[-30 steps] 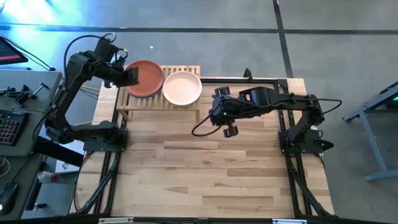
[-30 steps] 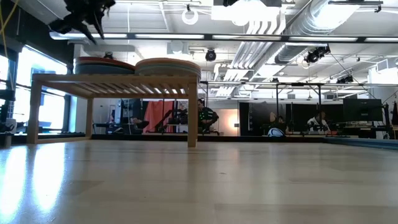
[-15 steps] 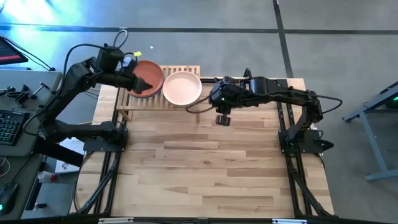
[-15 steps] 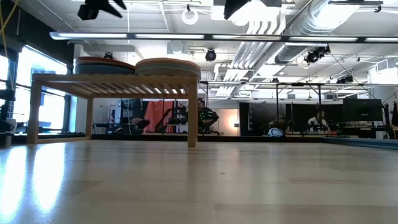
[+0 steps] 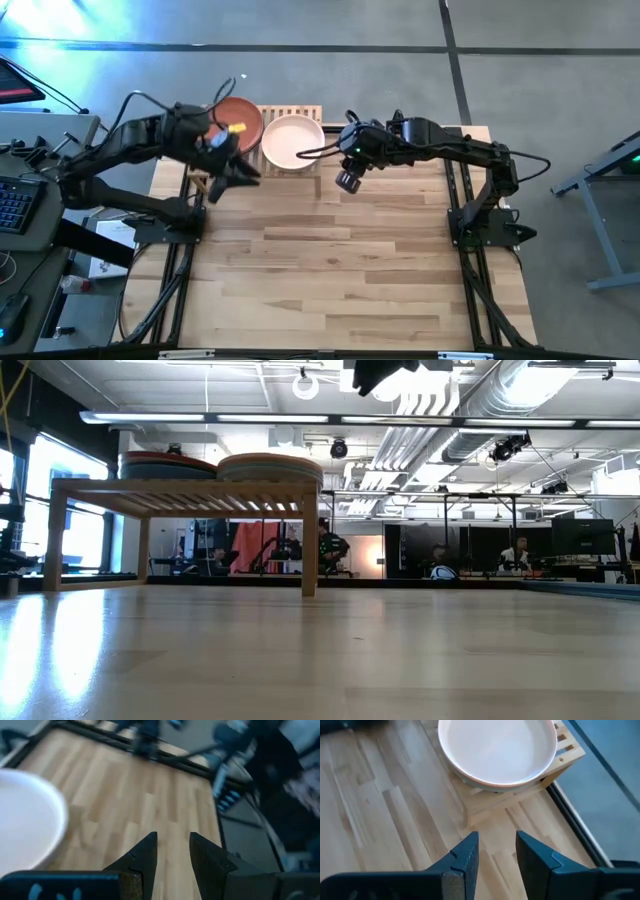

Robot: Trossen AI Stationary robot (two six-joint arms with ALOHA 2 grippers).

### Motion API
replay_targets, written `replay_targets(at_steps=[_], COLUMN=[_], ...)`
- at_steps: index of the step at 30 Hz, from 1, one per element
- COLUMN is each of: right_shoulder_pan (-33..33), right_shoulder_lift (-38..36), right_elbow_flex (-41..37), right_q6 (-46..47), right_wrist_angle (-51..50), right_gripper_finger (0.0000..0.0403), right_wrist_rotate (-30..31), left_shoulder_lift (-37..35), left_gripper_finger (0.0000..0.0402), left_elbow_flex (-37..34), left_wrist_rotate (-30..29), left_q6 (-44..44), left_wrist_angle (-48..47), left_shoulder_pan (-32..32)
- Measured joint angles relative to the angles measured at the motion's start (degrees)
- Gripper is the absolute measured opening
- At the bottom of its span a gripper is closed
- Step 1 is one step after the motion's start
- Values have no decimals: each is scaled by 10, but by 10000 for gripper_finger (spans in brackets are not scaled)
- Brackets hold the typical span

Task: Place and stack plates onto a shelf
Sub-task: Return To Home Position

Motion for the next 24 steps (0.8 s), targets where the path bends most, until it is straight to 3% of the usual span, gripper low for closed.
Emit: replay_targets(at_steps=[4,7,10,18,24], right_shoulder_pan=[1,1,2,2,2], right_shoulder_lift=[0,0,0,0,0], right_elbow_flex=[0,0,0,0,0], right_q6=[33,48,70,81,81], right_wrist_angle=[4,10,17,33,33], right_gripper_finger=[108,108,108,108,108], right_wrist_rotate=[0,0,1,4,15], left_shoulder_lift=[-15,-51,-112,-274,-391], left_gripper_finger=[102,102,102,102,102], left_elbow_flex=[-1,-41,-127,-357,-505], left_wrist_rotate=[-8,-42,-74,-77,-120], left_q6=[41,31,0,-3,-11], left_wrist_angle=[1,35,77,246,360], left_shoulder_pan=[-71,-110,-138,-195,-213])
